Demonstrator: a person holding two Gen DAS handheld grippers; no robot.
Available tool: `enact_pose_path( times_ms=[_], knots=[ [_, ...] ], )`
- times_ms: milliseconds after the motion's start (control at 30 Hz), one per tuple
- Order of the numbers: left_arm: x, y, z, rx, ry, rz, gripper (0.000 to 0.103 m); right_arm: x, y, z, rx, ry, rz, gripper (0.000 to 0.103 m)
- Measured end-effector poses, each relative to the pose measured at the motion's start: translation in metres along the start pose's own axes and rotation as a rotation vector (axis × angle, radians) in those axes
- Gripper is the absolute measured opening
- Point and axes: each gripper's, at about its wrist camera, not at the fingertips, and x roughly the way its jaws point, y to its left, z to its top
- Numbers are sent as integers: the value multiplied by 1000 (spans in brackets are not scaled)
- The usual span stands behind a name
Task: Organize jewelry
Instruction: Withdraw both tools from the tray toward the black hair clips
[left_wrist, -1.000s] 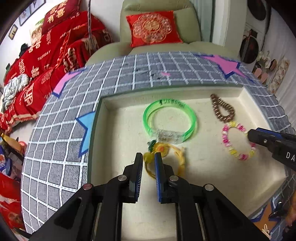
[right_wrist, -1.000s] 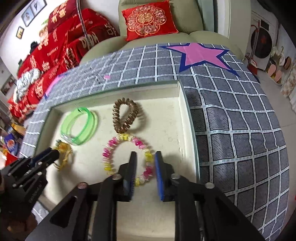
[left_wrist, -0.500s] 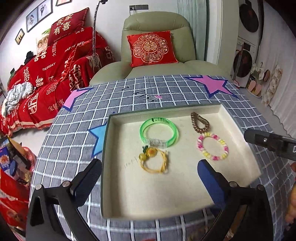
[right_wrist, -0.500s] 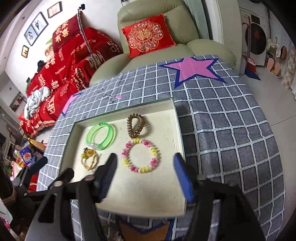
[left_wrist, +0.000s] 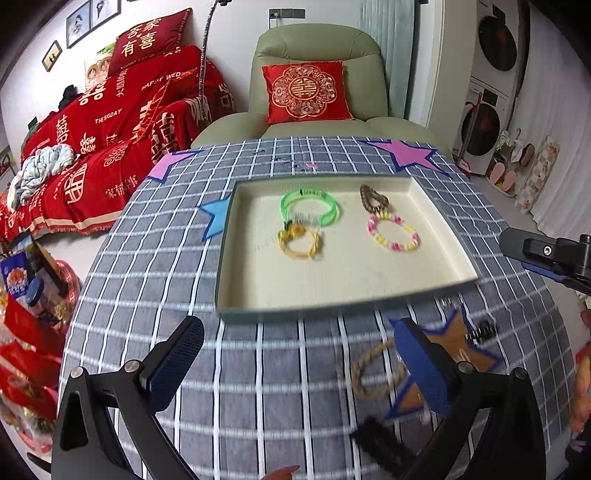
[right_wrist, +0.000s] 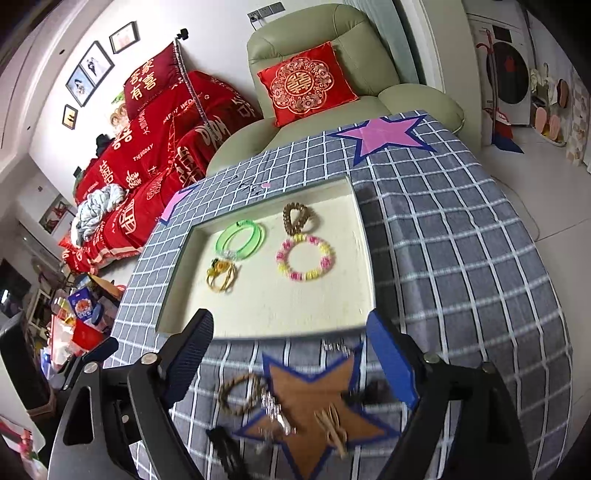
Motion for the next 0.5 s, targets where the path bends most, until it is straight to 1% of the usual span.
enact_pose_path(
  times_ms=[200,233,267,333,367,467,500],
  knots=[
    [-17,-6,-28,14,-1,22,103,-26,-9,-27,24,-54,7,89],
    [-18,-6,-33,11,2,22,103,-31,-11,-32,28,-60,4,90],
    [-20,-6,-38,4,6,23,103,-35,-13,-36,29,-65,0,102],
    [-20,-7,-48,-7,20,17,103,-42,-16,-47,34,-70,-1,103],
    [-20,-6,-51,-13,27,12,103,-44,-17,-51,30,-64,-8,103],
    [-17,-7,-67,-34,62,2,103,-45,-19,-66,4,4,-41,103],
    [-16,-8,-73,-36,80,-11,103,-45,-20,-70,-3,23,-50,103]
  ],
)
